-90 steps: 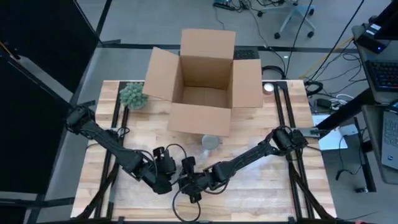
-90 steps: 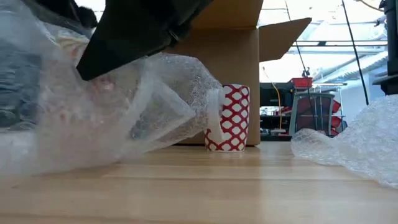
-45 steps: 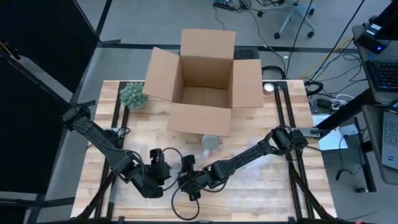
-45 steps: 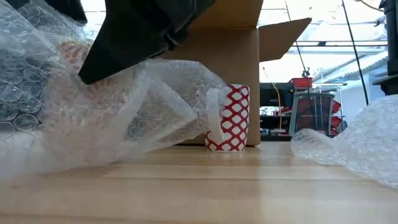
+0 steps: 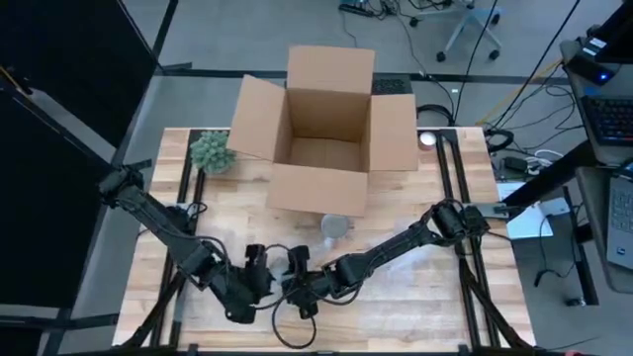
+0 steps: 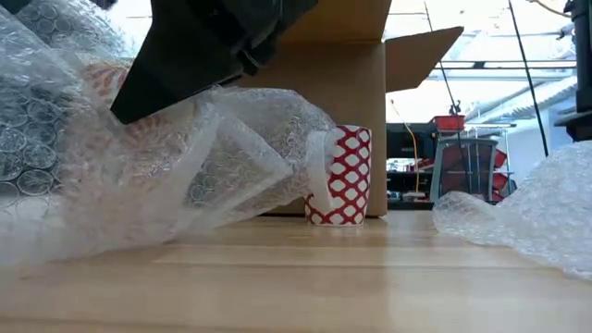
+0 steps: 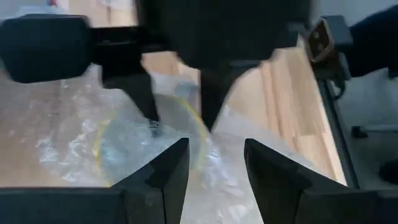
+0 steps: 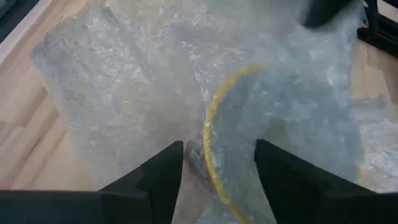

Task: Wrap mug
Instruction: Wrap the orange mug with bubble wrap

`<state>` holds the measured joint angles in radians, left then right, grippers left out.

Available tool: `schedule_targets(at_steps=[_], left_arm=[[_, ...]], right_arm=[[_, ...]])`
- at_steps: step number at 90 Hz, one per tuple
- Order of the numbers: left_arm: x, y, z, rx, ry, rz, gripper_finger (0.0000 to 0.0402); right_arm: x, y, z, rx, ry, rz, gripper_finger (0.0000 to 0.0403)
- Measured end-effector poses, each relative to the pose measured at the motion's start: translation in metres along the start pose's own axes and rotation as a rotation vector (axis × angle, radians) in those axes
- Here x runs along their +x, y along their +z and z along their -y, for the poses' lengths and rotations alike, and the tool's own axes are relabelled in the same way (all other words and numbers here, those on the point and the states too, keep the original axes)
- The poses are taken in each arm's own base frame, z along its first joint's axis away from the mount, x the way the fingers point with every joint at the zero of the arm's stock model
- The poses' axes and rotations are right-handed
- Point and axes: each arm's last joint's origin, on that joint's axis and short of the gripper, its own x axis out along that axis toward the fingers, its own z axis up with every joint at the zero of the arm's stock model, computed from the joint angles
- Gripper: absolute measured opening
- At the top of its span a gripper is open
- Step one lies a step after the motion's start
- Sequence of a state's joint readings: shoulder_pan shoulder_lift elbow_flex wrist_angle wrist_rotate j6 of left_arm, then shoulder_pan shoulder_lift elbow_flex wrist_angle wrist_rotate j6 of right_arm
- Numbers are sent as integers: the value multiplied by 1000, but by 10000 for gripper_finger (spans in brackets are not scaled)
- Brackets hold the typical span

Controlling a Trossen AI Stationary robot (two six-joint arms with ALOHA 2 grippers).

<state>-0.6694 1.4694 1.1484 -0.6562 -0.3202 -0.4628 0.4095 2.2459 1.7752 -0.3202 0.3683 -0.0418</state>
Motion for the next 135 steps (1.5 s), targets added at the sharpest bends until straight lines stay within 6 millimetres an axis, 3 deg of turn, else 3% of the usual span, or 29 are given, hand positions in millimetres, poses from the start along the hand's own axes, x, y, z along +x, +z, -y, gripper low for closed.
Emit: schedule_targets(at_steps=[19, 52, 73, 96, 116, 135], left_arm=[[10, 2, 0, 94, -43, -22, 144], [58, -20, 6, 172, 18, -181, 144], [68, -25, 0, 163, 39, -217, 144], [75, -22, -5, 136, 21, -220, 144], [92, -25, -2, 123, -28, -245, 144], [93, -25, -1, 117, -44, -243, 144]], right_arm=[[0, 0, 0, 3, 0, 0, 185], [-3, 1, 1, -54, 1, -1, 185], [-40, 19, 10, -88, 1, 34, 185], [-73, 22, 21, 38, 12, -39, 185], [-74, 19, 21, 55, 12, -69, 185], [-69, 17, 28, 115, -3, -79, 185]])
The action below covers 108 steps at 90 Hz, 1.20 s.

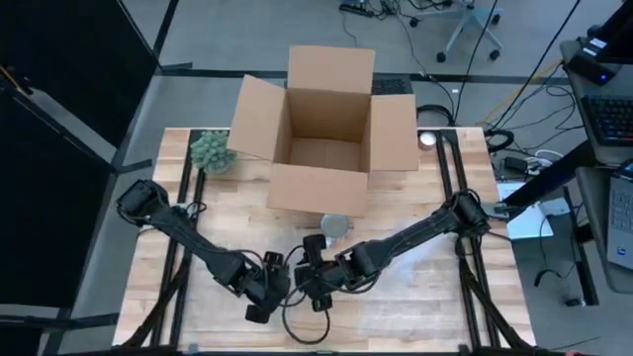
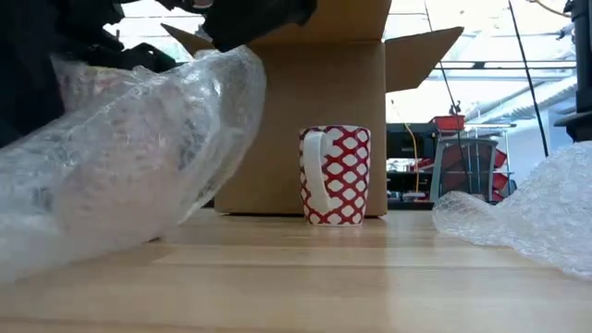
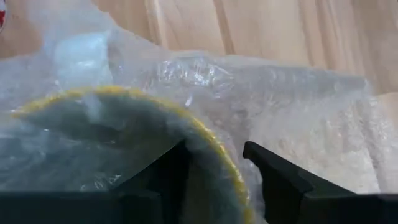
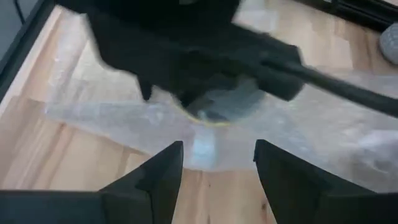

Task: Wrap mug
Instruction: Wrap the orange mug with bubble wrap

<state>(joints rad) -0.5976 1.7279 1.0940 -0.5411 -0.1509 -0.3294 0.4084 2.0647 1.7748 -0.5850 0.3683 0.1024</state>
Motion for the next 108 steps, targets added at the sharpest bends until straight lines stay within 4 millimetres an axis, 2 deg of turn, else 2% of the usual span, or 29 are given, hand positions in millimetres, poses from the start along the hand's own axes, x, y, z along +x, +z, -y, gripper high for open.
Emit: schedule_targets(at_steps=[23, 38, 57, 73, 83, 96, 108], left_arm=[[0, 0, 0, 21, 1, -3, 144], [1, 0, -1, 25, 3, -4, 144], [1, 0, -1, 27, 4, -2, 144], [1, -1, -1, 27, 5, -8, 144], [1, -1, -1, 28, 5, -10, 144], [1, -1, -1, 28, 3, -9, 144], [1, -1, -1, 29, 2, -7, 144]], right_arm=[[28, -12, -13, 2, 4, -41, 185], [34, -18, -17, 13, -5, -77, 185], [39, -18, -10, 71, -16, -80, 185], [58, -22, -10, 92, -24, -68, 185], [62, -23, -12, 97, -21, -59, 182], [63, -23, -12, 99, -20, -53, 143], [63, -23, -12, 113, -21, -55, 70]])
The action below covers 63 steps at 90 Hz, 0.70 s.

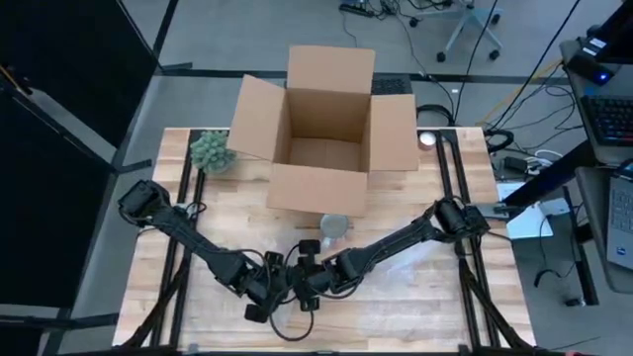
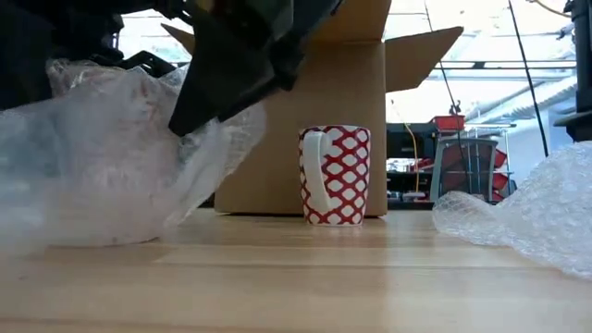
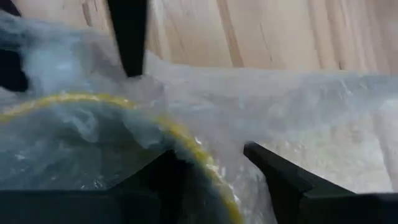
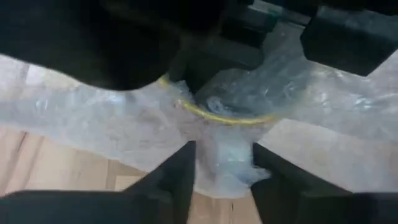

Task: Wrap mug
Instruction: Wrap the orange mug with bubble wrap

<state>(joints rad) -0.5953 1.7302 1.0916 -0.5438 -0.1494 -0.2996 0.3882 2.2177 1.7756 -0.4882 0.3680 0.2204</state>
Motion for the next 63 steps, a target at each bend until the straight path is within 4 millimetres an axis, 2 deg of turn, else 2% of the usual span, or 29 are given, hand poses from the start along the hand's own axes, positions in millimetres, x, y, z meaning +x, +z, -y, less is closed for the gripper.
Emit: schedule_targets(at_steps=[6, 35, 63], left_arm=[[0, 0, 0, 0, -5, 2, 144], [0, 4, 2, 5, -29, 36, 144], [-3, 17, 9, -22, -121, 165, 144]], right_arm=[[0, 0, 0, 13, 3, 0, 42], [-7, -7, -16, 134, 9, -31, 41], [-26, -16, -41, 189, 36, -55, 42]])
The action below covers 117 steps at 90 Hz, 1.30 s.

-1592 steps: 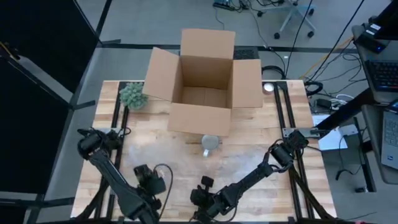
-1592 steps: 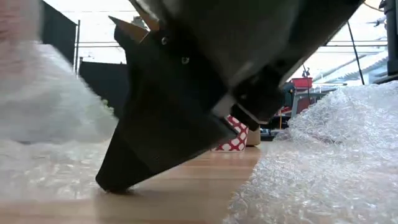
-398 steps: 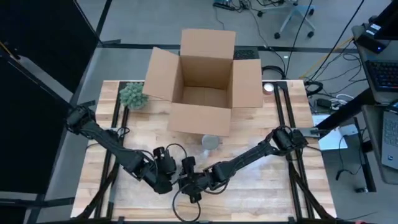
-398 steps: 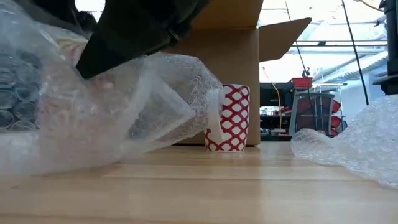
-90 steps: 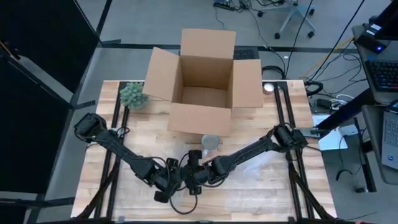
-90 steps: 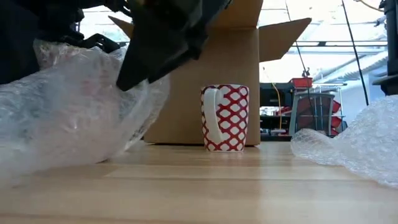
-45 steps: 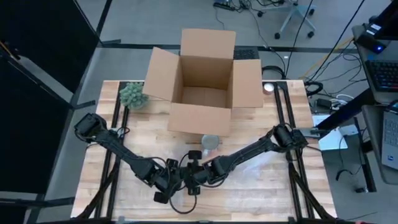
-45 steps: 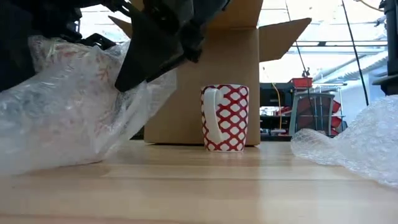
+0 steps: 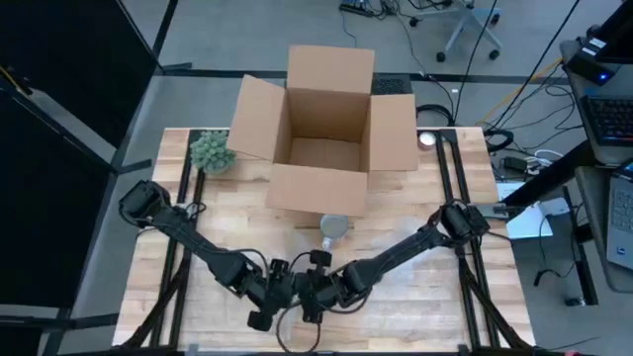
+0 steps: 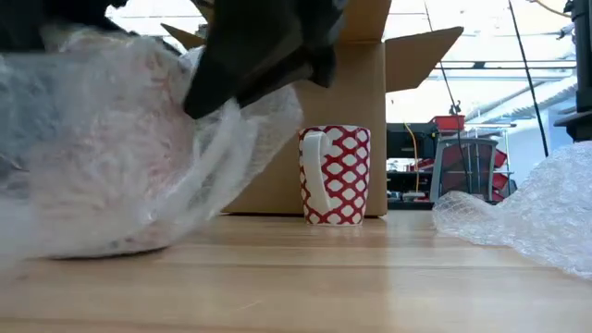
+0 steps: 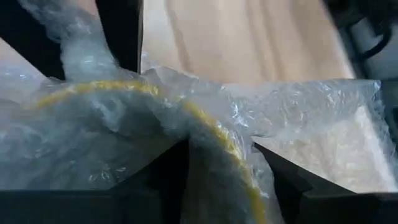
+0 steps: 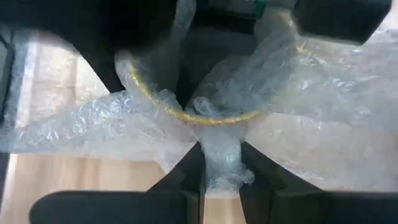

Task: Wrap mug
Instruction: Wrap the orange mug with bubble wrap

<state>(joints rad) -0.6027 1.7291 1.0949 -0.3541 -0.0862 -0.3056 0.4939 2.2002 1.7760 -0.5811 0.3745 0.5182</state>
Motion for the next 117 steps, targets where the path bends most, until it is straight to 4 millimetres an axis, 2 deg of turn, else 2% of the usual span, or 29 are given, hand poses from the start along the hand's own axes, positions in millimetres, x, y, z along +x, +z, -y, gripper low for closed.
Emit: schedule_targets(at_steps=[18, 42, 50, 66, 86, 117], left_arm=[[-1, 6, 5, -1, -26, 68, 144], [-1, 5, 5, -1, -22, 55, 144], [-1, 5, 4, -1, -21, 55, 144], [-1, 5, 4, -1, -22, 55, 144], [-1, 5, 4, 1, -21, 55, 144], [-1, 4, 4, 0, -21, 55, 144]], right_arm=[[-5, -8, -9, -36, 1, -22, 53], [-4, -10, -12, -44, 38, -38, 137], [-11, -9, -10, -62, 33, -43, 167], [-37, 5, -5, -77, 63, 5, 207], [-62, 13, 2, -100, 75, 18, 218], [-98, 5, 26, -137, -27, -131, 216]])
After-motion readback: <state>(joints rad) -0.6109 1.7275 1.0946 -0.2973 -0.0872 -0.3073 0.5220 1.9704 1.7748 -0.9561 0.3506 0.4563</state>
